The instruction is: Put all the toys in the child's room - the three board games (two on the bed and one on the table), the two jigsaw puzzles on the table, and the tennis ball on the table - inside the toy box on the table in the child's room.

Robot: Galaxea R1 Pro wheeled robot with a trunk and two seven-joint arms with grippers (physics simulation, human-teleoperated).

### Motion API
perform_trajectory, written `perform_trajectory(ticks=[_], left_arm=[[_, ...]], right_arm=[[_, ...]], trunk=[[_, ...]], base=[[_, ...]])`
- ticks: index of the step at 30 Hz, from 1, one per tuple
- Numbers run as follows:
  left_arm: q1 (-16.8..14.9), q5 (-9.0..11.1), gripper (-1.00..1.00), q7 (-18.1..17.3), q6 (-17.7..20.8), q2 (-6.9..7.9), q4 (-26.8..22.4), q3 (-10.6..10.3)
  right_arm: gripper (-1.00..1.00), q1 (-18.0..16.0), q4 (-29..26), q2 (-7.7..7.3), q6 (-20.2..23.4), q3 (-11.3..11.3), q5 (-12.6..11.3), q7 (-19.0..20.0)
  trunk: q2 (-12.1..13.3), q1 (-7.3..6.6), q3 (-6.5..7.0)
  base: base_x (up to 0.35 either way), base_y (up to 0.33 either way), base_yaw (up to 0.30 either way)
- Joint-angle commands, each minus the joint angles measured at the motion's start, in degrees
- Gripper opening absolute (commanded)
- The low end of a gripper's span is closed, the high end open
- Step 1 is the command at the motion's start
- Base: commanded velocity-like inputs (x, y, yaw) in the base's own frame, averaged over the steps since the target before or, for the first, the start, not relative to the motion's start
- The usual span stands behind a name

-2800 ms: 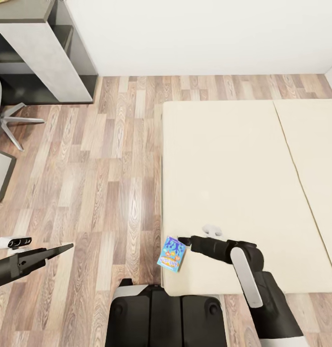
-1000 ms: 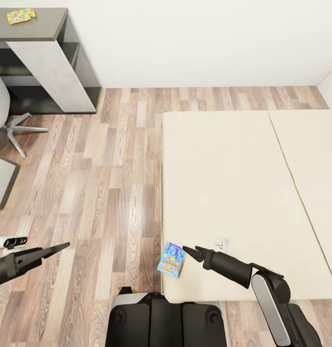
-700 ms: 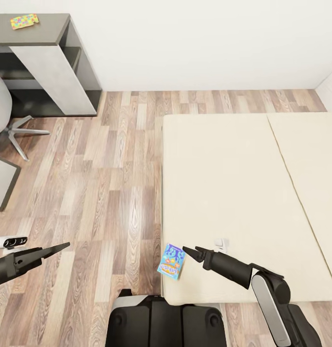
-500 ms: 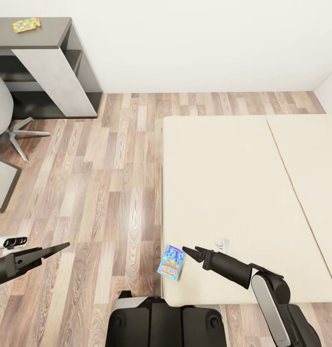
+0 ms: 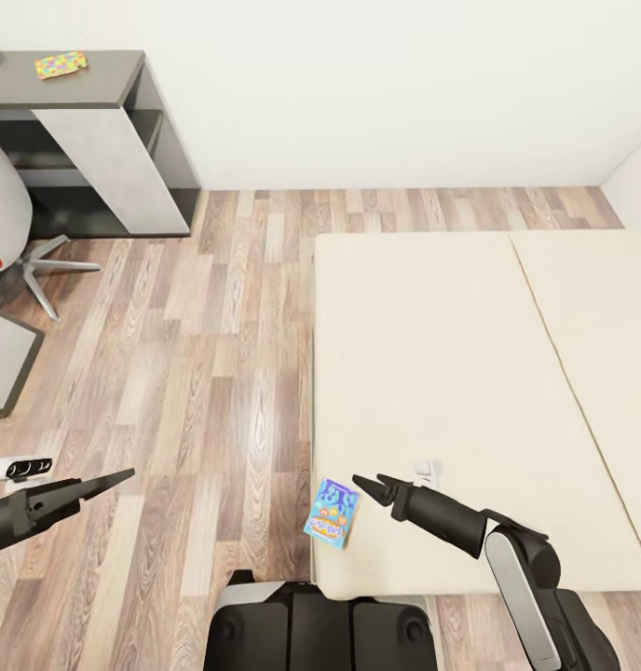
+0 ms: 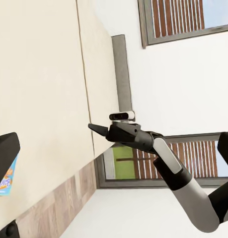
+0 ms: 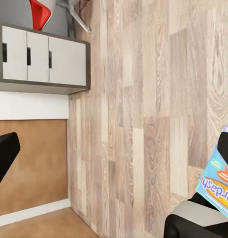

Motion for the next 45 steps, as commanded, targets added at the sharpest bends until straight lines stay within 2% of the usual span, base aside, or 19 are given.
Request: perform_trajectory(ticks=[1,45], left_arm=[[0.0,-0.06,1.0,-0.22,0.61,0.03,-0.01,0.0],[0.04,-0.06,1.0,-0.22,0.61,-0.08,0.01,-0.02]], right_arm=[[1.0,-0.02,-0.03,0.04,0.33,-0.05,-0.16,0.08],[1.0,-0.07,0.15,0.31,0.17,-0.06,0.01,0.05]], trunk=[[-0.08,0.04,0.04],[-0.08,0.04,4.24]], base=[[0.0,0.0,0.0],[0.0,0.0,0.0]])
